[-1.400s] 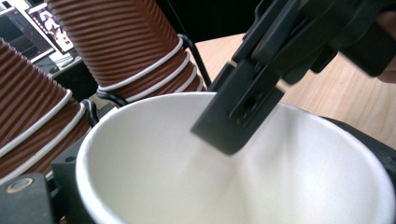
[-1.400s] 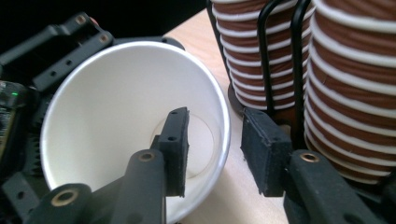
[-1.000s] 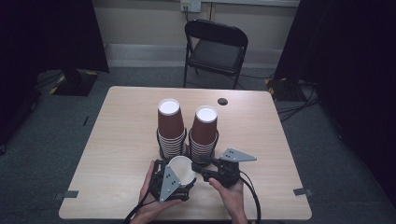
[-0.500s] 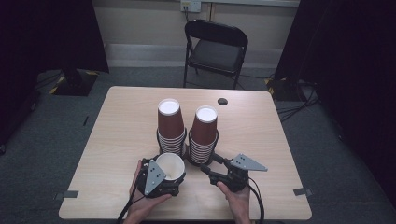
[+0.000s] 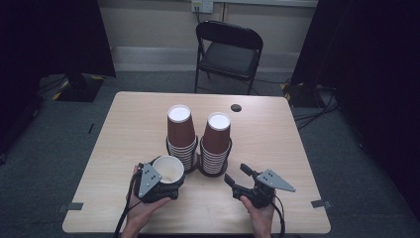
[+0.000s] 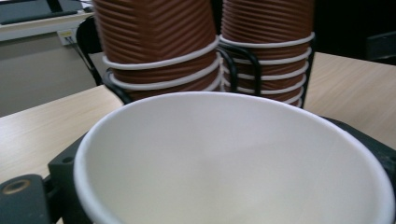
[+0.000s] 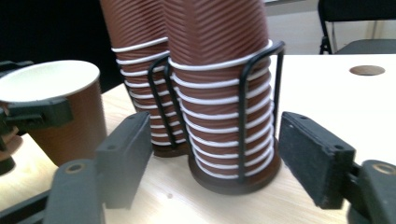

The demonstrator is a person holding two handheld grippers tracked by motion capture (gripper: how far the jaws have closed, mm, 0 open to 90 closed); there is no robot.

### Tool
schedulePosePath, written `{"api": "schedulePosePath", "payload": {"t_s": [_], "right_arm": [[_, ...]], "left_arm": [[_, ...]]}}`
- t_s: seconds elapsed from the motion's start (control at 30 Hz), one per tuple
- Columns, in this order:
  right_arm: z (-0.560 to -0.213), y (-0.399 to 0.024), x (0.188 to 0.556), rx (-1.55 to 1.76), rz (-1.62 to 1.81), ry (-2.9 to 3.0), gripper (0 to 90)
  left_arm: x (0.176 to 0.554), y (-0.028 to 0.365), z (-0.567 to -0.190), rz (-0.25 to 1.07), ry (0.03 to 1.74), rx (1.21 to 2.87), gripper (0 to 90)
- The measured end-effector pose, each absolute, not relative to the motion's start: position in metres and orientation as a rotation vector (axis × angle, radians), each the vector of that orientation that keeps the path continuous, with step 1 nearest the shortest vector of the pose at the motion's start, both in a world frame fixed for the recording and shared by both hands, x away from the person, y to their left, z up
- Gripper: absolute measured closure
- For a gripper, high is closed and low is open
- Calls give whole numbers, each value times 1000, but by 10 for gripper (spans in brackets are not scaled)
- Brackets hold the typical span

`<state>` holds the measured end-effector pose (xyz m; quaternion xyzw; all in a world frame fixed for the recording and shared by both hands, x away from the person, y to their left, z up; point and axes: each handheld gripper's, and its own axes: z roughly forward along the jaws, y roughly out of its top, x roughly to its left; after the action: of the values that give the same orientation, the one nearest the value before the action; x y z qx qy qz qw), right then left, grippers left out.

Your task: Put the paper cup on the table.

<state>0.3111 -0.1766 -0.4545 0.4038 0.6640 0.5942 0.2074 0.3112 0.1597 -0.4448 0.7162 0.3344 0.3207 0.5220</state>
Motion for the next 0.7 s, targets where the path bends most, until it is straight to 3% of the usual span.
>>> {"api": "schedulePosePath", "payload": {"t_s": [0.23, 0.7], "right_arm": [[-461, -187, 308, 1139, 1625, 1820, 171], [-475, -201, 306, 1223, 1447, 1748, 168]], "left_arm": [[319, 174, -438, 795, 823, 1701, 64], [348, 201, -430, 813, 927, 1621, 62]]}}
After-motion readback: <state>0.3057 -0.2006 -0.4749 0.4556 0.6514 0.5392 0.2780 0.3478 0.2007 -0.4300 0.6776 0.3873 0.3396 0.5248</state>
